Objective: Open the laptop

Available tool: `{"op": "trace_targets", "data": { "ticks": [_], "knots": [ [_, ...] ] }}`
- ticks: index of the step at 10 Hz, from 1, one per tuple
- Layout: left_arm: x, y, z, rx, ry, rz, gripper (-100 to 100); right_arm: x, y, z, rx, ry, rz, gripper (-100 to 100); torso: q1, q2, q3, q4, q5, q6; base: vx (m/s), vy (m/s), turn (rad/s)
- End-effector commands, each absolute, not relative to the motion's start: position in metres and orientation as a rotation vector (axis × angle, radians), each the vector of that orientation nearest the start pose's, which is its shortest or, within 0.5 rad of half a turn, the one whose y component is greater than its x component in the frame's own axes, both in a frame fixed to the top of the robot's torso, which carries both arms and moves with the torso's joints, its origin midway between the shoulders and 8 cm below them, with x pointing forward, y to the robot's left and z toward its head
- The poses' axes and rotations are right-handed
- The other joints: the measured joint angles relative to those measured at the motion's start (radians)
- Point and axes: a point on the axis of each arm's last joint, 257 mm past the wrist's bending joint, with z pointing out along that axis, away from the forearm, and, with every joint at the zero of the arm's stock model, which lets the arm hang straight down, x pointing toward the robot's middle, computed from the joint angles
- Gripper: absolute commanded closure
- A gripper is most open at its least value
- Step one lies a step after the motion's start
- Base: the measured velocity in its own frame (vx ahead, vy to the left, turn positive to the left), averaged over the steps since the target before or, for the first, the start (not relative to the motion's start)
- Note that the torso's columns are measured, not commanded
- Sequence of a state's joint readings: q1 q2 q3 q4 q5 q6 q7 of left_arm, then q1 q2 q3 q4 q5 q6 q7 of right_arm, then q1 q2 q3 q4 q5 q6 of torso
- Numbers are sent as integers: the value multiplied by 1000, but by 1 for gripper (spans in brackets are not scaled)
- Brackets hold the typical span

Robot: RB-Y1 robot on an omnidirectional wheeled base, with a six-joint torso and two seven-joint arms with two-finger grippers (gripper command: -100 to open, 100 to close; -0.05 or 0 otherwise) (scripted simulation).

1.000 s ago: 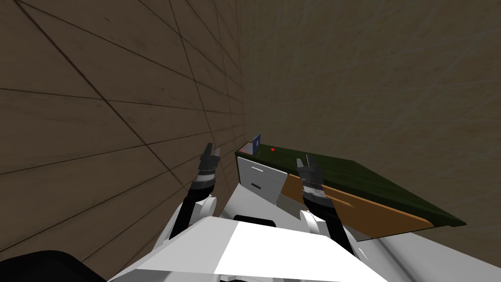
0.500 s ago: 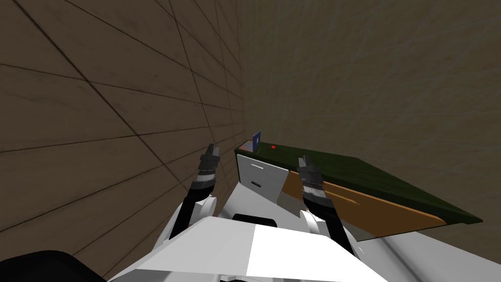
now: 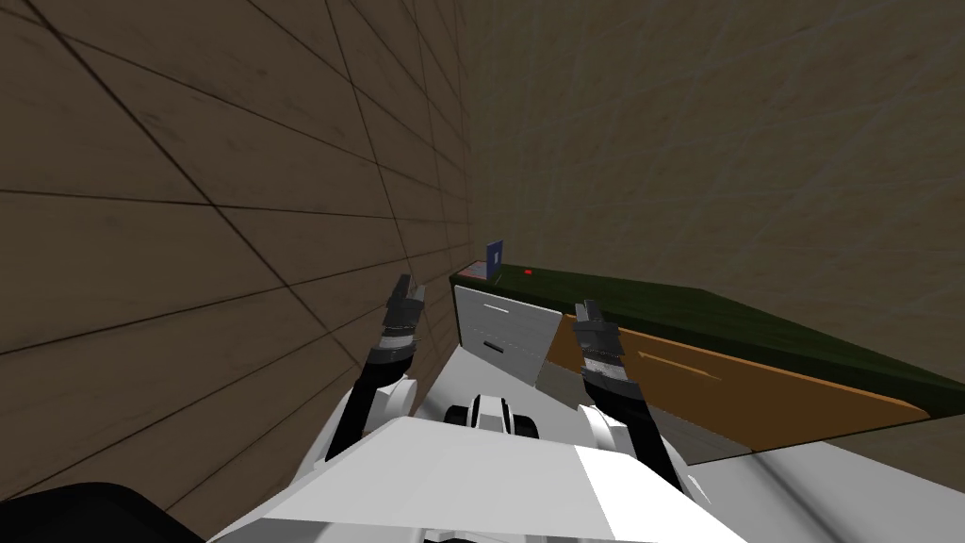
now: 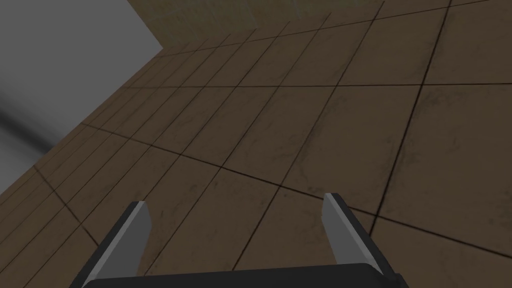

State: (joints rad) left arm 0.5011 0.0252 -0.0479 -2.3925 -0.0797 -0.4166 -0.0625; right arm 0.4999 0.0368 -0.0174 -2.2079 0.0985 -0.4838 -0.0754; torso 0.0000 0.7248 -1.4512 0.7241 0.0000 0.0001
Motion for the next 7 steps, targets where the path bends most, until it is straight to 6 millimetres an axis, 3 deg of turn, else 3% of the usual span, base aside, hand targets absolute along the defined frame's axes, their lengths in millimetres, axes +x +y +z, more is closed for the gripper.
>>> {"op": "trace_targets", "data": {
  "ticks": [1, 7],
  "knots": [
    [342, 244, 55, -526, 726, -1250, -100, 360, -281, -12, 724, 679, 1273, 0, 0, 9, -20, 10, 0, 0, 20, -6, -39],
    [359, 233, 51, -511, 850, -1260, -100, 360, -281, -12, 724, 680, 1272, 0, 0, 13, -25, 14, 0, 0, 39, -11, -54]
  ]
}}
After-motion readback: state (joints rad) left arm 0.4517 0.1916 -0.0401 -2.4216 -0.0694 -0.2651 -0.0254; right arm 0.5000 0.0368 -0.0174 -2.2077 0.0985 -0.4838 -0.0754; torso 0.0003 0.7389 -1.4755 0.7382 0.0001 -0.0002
